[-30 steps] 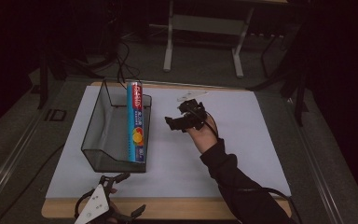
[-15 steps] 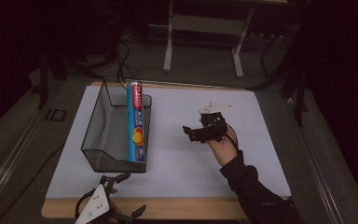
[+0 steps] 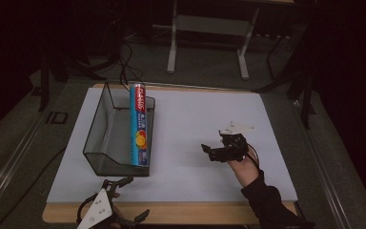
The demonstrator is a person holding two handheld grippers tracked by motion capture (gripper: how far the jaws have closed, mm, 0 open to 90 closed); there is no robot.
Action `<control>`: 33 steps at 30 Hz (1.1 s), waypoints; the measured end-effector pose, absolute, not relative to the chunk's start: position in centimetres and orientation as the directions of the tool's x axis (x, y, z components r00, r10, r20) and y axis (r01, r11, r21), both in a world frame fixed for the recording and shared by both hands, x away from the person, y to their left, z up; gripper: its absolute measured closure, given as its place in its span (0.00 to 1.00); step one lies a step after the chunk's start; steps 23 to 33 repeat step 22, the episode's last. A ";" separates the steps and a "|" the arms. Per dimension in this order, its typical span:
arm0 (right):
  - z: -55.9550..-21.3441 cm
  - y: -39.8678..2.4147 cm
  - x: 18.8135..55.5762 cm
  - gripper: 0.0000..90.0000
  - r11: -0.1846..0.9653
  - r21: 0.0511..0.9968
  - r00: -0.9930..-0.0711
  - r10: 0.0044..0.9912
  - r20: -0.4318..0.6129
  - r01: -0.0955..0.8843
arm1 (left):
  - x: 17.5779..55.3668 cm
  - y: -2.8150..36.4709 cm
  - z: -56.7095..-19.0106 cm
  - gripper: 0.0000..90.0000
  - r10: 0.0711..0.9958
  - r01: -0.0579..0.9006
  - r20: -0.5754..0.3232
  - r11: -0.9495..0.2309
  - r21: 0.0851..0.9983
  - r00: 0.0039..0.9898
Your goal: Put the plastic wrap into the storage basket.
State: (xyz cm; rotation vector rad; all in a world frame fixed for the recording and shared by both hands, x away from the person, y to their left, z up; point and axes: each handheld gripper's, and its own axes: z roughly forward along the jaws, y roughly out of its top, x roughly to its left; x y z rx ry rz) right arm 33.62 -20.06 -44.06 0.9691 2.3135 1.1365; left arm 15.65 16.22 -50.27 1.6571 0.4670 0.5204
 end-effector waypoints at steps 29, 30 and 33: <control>-47.3 -23.1 31.6 0.16 0.412 0.805 -0.663 0.748 -0.032 0.427 | 15.6 16.2 -50.3 0.01 0.566 0.011 0.074 -0.146 0.989 0.821; -47.3 -23.1 31.6 0.16 0.412 0.805 -0.663 0.748 -0.032 0.427 | 15.6 16.2 -50.3 0.01 0.566 0.011 0.074 -0.146 0.989 0.821; -47.3 -23.1 31.6 0.16 0.412 0.805 -0.663 0.748 -0.032 0.427 | 15.6 16.2 -50.3 0.01 0.566 0.011 0.074 -0.146 0.989 0.821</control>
